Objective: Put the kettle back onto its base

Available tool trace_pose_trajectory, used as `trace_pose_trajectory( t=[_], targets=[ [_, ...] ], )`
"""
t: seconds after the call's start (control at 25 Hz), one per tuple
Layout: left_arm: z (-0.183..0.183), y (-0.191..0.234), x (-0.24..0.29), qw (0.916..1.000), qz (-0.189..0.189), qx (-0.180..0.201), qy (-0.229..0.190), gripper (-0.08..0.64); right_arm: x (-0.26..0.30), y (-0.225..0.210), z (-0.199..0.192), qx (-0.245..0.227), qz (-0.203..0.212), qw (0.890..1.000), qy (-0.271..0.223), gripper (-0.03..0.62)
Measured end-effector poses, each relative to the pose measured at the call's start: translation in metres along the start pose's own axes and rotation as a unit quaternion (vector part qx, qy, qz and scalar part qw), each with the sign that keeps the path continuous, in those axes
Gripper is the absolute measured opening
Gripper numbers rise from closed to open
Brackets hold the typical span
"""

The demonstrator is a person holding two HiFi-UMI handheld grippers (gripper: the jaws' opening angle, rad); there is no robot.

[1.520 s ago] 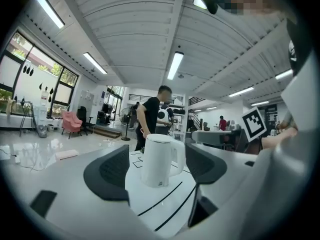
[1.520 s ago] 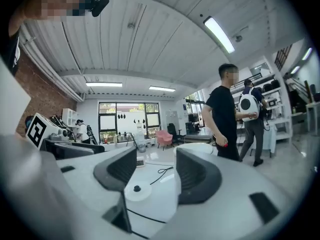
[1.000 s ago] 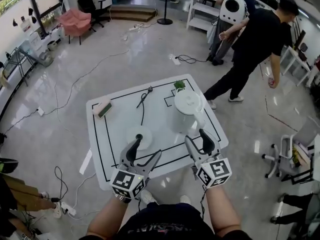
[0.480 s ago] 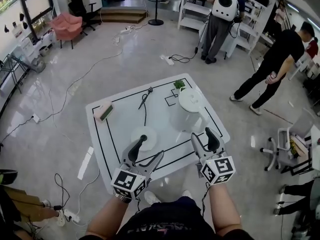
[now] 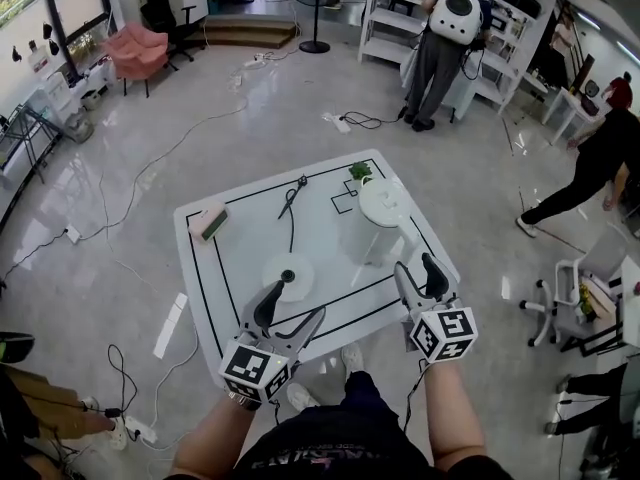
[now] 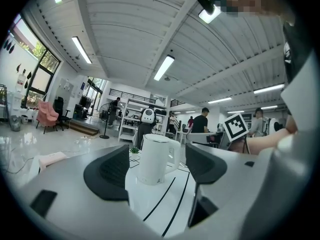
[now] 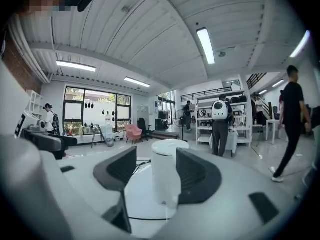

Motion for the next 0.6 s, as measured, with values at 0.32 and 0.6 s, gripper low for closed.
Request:
trace_pose_trajectory(
  t=[0.32,0.6],
  targets=[
    [-0.004,-0.002,0.022,0.9997,0.022,-0.009,0.003,0.342,0.029,-0.028,-0.009,0.001,0.01,1.0,0.022,0.232],
    [0.003,-0.003,0.057,0.9995,0.031,-0.005,0.003,0.342,0.058,-0.046,-0.018,-0.006,0.037,0.998,0.047,0.232]
  ],
)
Point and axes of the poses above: the fingertips, and each gripper's own axes: x forward along the fingers, y to its left, z out of its top, the point moved 8 cm from there along -x, backward along the fingers, and after that the axes turned 14 degrees about -z, right-handed, at the moved point
